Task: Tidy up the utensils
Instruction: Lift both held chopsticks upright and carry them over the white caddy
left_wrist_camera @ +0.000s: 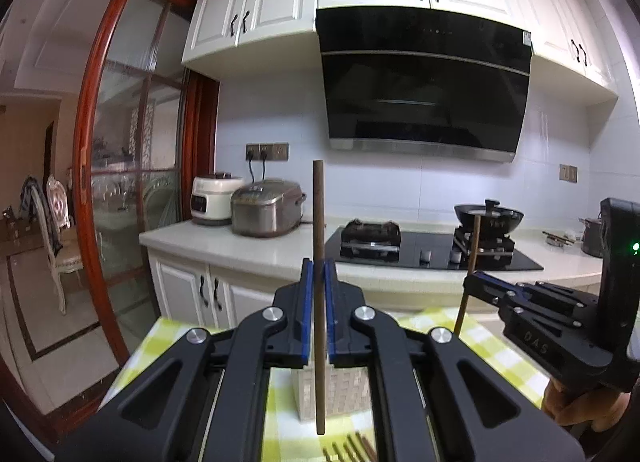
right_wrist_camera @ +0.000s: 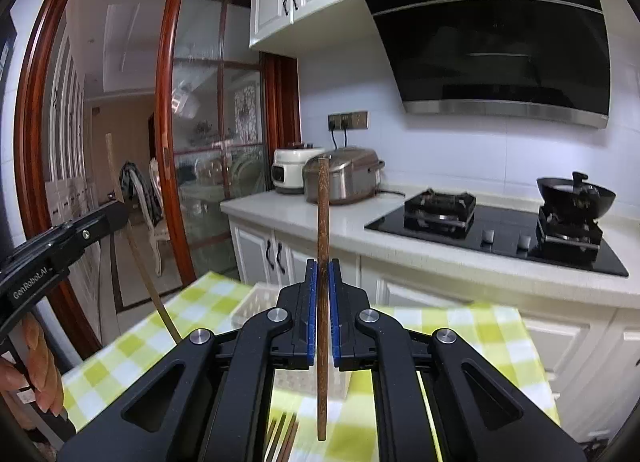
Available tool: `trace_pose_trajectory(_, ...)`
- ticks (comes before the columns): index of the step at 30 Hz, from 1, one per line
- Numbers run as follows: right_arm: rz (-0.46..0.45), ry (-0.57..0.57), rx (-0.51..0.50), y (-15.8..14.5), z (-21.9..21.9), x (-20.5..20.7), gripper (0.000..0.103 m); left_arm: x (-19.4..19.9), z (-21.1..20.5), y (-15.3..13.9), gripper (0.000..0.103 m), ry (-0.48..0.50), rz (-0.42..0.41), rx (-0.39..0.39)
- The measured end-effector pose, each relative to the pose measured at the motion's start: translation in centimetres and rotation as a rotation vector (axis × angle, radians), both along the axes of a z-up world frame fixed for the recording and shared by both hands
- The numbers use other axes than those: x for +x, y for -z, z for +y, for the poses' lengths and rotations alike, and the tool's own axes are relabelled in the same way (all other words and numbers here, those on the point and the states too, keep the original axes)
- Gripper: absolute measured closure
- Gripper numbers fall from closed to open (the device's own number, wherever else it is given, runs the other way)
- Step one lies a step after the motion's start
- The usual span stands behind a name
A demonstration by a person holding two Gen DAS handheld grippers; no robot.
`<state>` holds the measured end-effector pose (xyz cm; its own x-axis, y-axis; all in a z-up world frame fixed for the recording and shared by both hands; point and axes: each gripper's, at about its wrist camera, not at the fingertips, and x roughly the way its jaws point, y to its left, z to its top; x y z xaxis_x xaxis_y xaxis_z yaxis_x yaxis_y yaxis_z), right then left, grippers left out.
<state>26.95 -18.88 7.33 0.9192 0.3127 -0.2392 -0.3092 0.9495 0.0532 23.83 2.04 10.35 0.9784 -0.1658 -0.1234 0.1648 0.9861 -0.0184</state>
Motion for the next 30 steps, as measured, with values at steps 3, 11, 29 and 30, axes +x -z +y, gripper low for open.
trace_pose_trajectory(3,-0.016,0.001,0.015,-1.2,-0.2,1.5,0.097,1.4,-0.5,-1.6,0.097,0.007,-0.020,0.001)
trace_pose_trajectory(11,-0.049,-0.011,0.022,-3.4,0.1,4.7,0.097,5.0,-1.9,-3.9,0.097,0.012,-0.060,0.010)
trace_pose_trajectory(29,0.081,-0.077,0.008,1.0,3.2,11.8,0.097,15.0,-1.3,1.1,0.097,0.071,0.143,-0.015)
trace_pose_trajectory(30,0.098,-0.080,-0.003,1.3,3.4,12.0,0.097,15.4,-1.2,1.4,0.097,0.076,0.164,-0.023)
